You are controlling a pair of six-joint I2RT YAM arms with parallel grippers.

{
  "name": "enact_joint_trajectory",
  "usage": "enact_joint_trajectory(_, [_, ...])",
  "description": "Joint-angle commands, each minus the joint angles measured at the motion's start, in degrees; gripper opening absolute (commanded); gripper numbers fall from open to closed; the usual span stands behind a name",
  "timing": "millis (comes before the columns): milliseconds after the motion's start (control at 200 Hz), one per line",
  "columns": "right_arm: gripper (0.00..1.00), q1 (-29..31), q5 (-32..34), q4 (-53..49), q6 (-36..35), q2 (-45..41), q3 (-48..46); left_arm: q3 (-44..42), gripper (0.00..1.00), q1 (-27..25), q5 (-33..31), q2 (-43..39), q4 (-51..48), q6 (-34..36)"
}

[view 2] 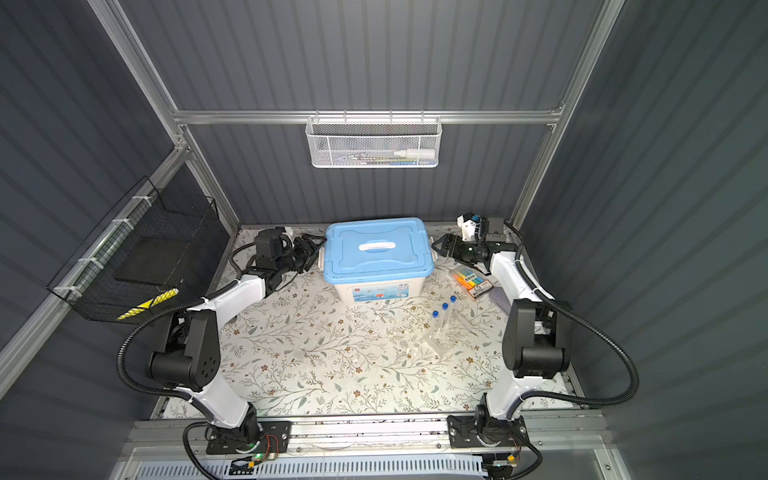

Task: Organize the chemistry lab equipment

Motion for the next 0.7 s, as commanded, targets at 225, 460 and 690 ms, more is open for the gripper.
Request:
enact_joint_trajectory(225, [0.77, -0.18, -7.43, 3.64, 4.65, 3.42, 2.69, 2.14, 0.68, -0.69, 1.69, -1.63, 2.03, -1.65])
enact_joint_trajectory(460, [0.77, -0.33, -8.41, 4.21, 6.09, 5.61, 3.36, 2.37, 0.68, -1.13, 1.19, -2.33, 2.28, -1.97])
enact_joint_trajectory(690, [0.77, -0.35, -10.75, 6.52, 8.76, 7.39, 3.83, 2.65, 0.68, -1.79, 0.86, -2.24, 2.45, -2.1])
